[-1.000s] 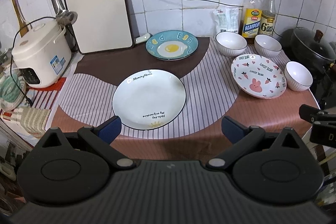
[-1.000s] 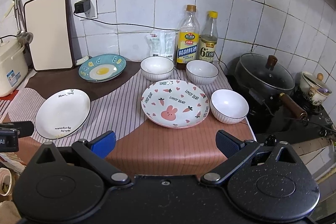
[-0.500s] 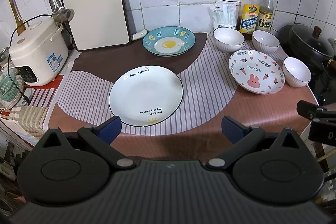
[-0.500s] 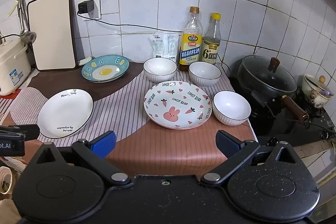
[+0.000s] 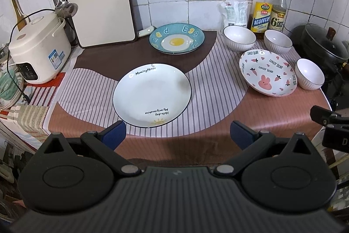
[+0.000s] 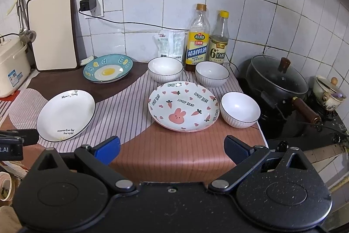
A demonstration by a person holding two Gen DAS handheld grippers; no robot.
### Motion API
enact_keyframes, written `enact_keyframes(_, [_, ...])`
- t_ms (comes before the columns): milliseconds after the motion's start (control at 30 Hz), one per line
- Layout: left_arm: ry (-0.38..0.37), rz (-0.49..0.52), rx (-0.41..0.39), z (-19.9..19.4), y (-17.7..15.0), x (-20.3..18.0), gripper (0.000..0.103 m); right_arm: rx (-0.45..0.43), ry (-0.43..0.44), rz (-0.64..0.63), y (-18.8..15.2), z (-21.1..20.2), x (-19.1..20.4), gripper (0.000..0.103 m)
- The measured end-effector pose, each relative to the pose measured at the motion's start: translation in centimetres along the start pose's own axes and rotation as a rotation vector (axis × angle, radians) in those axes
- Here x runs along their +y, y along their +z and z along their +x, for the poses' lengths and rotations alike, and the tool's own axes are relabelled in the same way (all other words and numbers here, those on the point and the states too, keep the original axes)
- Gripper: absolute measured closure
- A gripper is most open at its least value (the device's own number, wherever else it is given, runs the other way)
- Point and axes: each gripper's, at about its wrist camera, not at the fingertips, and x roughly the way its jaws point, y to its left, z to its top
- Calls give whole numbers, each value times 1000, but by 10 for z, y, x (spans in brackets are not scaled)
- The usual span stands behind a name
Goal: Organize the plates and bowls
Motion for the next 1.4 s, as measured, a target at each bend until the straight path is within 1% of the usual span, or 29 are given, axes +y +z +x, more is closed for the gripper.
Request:
enact_keyframes(367, [-12, -6, -1, 1, 1, 2, 0, 0, 2, 1, 0, 1, 0, 1])
enact_keyframes(500, [-57, -28, -36, -4, 1, 8, 0, -20, 29, 7, -1, 0, -2, 1])
enact_keyframes(567, [-63, -33, -80, -7, 2, 12, 0, -42, 55, 12, -1, 0, -4, 1])
enact_keyframes(667, [-37, -39, -143, -10, 7, 16, 0, -77, 92, 14, 2, 1, -3, 1])
enact_keyframes(800, [32, -44, -184, -5, 16, 30, 0, -143, 139, -13, 8, 6, 4, 1])
enact_keyframes(900, [69, -15, -176, 8, 21, 44, 2, -205, 191, -24, 9, 15, 9, 1])
enact_keyframes(967, [102, -11, -170, 17, 23, 54, 2, -258, 269, -23, 6, 25, 12, 1])
enact_keyframes(1033, [113, -24, -157, 28, 23, 65, 2, -276, 317, -10, 8, 37, 15, 1])
enact_keyframes(1100, [102, -56, -141, 38, 23, 77, 2, -252, 337, -2, 11, 53, 23, 1])
enact_keyframes(1200, [75, -109, -128, 55, 21, 99, 2, -231, 377, -29, 16, 75, 35, 1])
enact_keyframes(1267, [75, -136, -109, 68, 18, 108, 2, -216, 418, -46, 20, 89, 44, 1])
enact_keyframes(1400, [81, -147, -81, 99, 14, 123, 3, -183, 492, -65, 19, 121, 64, 1])
